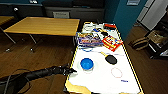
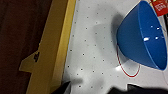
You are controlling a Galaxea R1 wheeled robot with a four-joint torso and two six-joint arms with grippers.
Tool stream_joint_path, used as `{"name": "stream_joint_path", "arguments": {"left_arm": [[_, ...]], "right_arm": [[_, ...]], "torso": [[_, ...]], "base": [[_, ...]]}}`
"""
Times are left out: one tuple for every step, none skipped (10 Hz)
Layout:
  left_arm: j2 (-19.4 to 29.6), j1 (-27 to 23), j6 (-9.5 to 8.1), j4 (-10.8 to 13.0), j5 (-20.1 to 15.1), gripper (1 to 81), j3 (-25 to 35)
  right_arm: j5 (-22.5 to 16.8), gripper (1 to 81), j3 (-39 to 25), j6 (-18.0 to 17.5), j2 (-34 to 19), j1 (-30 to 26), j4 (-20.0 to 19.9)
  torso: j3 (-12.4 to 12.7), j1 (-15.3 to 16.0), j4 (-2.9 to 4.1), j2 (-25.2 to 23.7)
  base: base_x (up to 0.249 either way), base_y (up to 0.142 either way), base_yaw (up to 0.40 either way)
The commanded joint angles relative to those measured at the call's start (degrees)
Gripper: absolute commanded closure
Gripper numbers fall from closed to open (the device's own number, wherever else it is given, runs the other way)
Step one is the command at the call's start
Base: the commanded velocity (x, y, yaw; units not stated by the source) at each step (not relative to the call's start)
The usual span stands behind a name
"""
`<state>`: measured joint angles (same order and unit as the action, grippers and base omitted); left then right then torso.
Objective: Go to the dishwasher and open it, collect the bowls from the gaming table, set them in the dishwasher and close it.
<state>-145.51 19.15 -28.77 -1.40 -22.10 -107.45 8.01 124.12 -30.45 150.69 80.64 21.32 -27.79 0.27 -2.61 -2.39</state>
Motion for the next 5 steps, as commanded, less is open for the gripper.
{"name": "stream_joint_path", "arguments": {"left_arm": [[2.8, -9.0, -0.41, -2.5, -1.7, 1.0, 0.5], [2.9, -9.5, -0.41, -2.8, -1.8, 1.0, 0.7], [2.7, -10.0, -0.41, -2.9, -1.8, 1.0, 0.7], [2.0, -10.4, -0.41, -2.9, -2.0, 1.0, 0.7], [0.7, -10.8, -0.49, -2.9, -2.0, 1.0, 0.4]], "right_arm": [[-3.2, 81.1, -1.4, 0.1, -1.3, -0.6, 1.3], [-3.5, 81.1, -1.6, 0.1, -1.2, -0.9, 1.3], [-3.6, 81.1, -1.9, 0.1, -1.2, -1.0, 1.3], [-3.9, 81.1, -1.9, 0.1, -1.2, -1.0, 1.3], [-4.0, 81.1, -1.9, 0.1, -1.3, -1.0, 1.3]], "torso": [[0.0, 0.0, 0.00, 0.0], [0.0, 0.0, 0.00, 0.0], [0.0, 0.0, 0.00, 0.0], [0.0, 0.0, 0.00, 0.0], [0.0, 0.0, 0.00, 0.0]], "base": [[0.000, 0.000, 0.000], [0.000, 0.000, 0.000], [0.000, 0.000, 0.000], [0.000, 0.000, 0.000], [0.000, 0.000, 0.000]]}}
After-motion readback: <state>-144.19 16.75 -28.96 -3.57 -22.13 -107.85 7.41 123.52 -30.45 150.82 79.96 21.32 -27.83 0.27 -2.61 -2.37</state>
